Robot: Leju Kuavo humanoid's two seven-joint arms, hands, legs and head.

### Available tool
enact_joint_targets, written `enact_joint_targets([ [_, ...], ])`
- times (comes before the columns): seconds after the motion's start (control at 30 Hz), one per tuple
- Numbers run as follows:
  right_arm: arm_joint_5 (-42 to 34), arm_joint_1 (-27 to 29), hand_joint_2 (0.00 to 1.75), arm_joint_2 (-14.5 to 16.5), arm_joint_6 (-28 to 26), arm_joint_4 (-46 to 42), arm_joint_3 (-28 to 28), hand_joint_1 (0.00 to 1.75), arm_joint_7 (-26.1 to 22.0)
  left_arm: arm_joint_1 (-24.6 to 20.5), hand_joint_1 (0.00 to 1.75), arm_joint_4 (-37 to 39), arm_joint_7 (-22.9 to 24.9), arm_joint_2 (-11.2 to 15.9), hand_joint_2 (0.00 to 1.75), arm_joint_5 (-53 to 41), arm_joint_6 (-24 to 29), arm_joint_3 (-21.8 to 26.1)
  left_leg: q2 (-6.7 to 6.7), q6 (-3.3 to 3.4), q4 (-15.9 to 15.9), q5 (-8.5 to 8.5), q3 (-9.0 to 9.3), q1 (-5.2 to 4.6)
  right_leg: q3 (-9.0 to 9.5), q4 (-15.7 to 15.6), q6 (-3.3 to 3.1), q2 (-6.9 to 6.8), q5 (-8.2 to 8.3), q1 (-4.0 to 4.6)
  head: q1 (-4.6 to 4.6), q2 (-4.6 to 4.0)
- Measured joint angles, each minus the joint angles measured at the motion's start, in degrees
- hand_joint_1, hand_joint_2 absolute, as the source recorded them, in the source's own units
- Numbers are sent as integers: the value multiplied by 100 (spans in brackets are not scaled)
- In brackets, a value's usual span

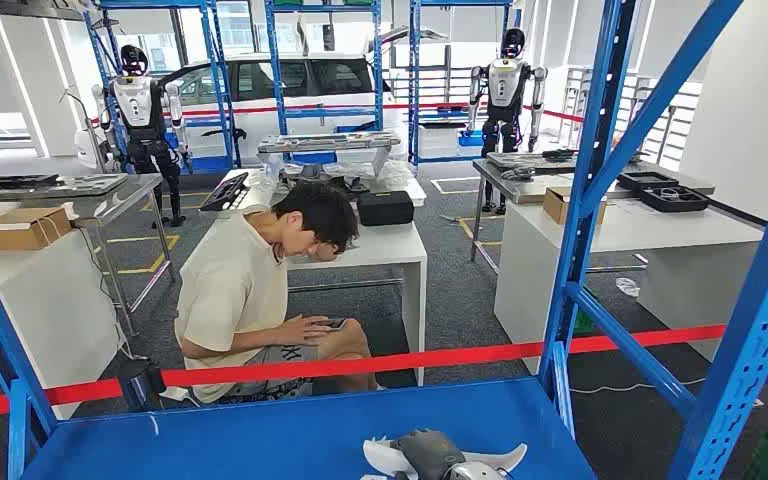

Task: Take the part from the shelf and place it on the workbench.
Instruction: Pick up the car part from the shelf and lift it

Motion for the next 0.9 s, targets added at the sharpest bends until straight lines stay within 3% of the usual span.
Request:
enact_joint_targets([
  [0.13,0,0,175,0,-35,-13,0,175,7,0,0,1,5,0,175,0,15,1,0,0,0,0,0,0,0,0,0,0,0,0,0,0],
  [0.23,82,4,175,-8,-609,-397,-55,175,249,4,0,2,124,-4,175,23,152,18,-1,-1,0,0,11,0,-3,0,0,0,0,1,-1,0],
  [0.37,952,505,175,-135,-1604,-2847,-424,175,739,-10,0,2,478,-21,175,113,372,134,1,4,5,-3,39,-4,-8,-10,8,2,5,-6,-1,0],
  [0.57,1336,762,175,-150,-1723,-3999,-450,175,678,-16,0,2,483,-26,175,147,426,158,3,34,34,-20,-20,-26,-6,-17,48,4,18,-29,-1,0],
  [0.73,1648,829,175,-154,-1835,-4637,-442,175,598,-20,0,2,453,-53,175,172,498,210,13,127,-17,85,-4,-6,-24,-22,150,4,34,-42,-1,0],
  [0.8,1708,831,175,-163,-1841,-4828,-427,175,586,-23,0,2,441,-76,175,179,522,222,36,164,-86,165,-1,41,-173,287,198,-1,-191,-40,3,0],
  [0.87,1746,850,175,-185,-1842,-4970,-396,175,579,-22,0,2,436,-84,175,195,540,229,53,178,-86,184,-37,47,-494,1010,245,-5,-541,-67,5,0],
  [0.9,1765,867,175,-205,-1841,-5027,-372,175,581,-21,0,2,436,-90,175,201,549,231,58,177,-75,184,-52,52,-641,1341,267,-6,-639,-85,5,0],
])
